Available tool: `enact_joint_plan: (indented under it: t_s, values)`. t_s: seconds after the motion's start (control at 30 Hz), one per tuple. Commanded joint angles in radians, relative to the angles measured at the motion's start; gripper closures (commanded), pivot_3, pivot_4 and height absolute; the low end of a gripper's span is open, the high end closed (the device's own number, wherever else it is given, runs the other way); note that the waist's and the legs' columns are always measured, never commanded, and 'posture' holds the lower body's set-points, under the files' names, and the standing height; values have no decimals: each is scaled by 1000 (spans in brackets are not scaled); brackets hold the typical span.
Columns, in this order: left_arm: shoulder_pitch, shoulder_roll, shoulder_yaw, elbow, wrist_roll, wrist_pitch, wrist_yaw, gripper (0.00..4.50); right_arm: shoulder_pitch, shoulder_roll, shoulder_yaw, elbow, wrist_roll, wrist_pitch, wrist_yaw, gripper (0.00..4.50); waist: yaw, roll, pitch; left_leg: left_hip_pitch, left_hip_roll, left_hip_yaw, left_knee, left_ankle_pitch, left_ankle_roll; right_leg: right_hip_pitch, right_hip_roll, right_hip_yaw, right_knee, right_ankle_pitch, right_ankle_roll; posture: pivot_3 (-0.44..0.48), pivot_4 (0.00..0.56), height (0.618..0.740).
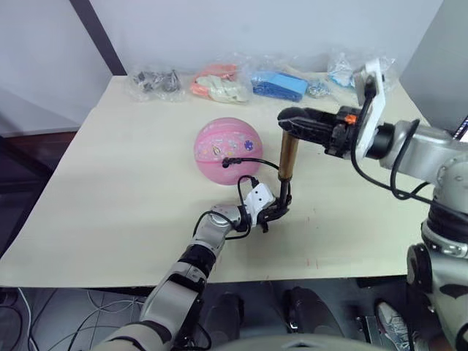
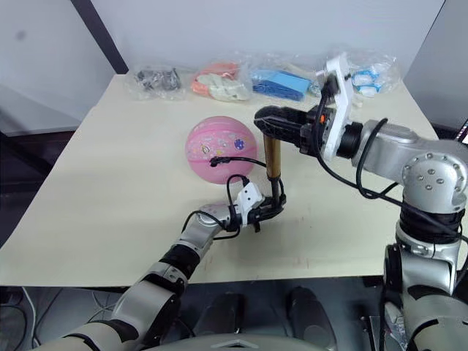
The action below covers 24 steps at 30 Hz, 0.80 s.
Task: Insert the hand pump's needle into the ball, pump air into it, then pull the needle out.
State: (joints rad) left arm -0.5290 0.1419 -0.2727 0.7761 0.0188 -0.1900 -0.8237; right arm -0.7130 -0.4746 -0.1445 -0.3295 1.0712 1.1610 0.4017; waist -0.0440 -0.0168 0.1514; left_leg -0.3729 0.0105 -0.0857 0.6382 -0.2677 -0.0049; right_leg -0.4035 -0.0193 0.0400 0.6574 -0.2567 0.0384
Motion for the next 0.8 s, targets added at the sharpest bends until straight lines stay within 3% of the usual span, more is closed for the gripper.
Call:
enact_joint_plan:
  t_s: [0.03,0.17,0.47,0.8]
  values:
    - [58,31,-14,86,41,64,4,3437,107,9,131,36,-109,-52,53,2726,-1,1,-1,1,0,0,0,0,0,0,0,1,0,0,0,0,150,740]
    - [62,31,-17,78,40,69,5,3437,201,42,238,88,-216,-140,108,2726,-4,0,-2,10,1,1,-3,0,0,8,2,1,-1,0,0,0,150,740]
    - [68,29,-18,63,38,79,6,3437,337,99,420,231,-436,-279,209,2727,-11,-4,-15,12,1,1,-3,0,0,10,2,1,-3,-1,0,0,150,740]
    - [77,26,-23,59,38,80,7,3437,292,85,284,94,-379,-219,204,2727,-15,-2,-21,12,1,-1,-5,0,0,11,2,0,-5,-1,-1,0,150,740]
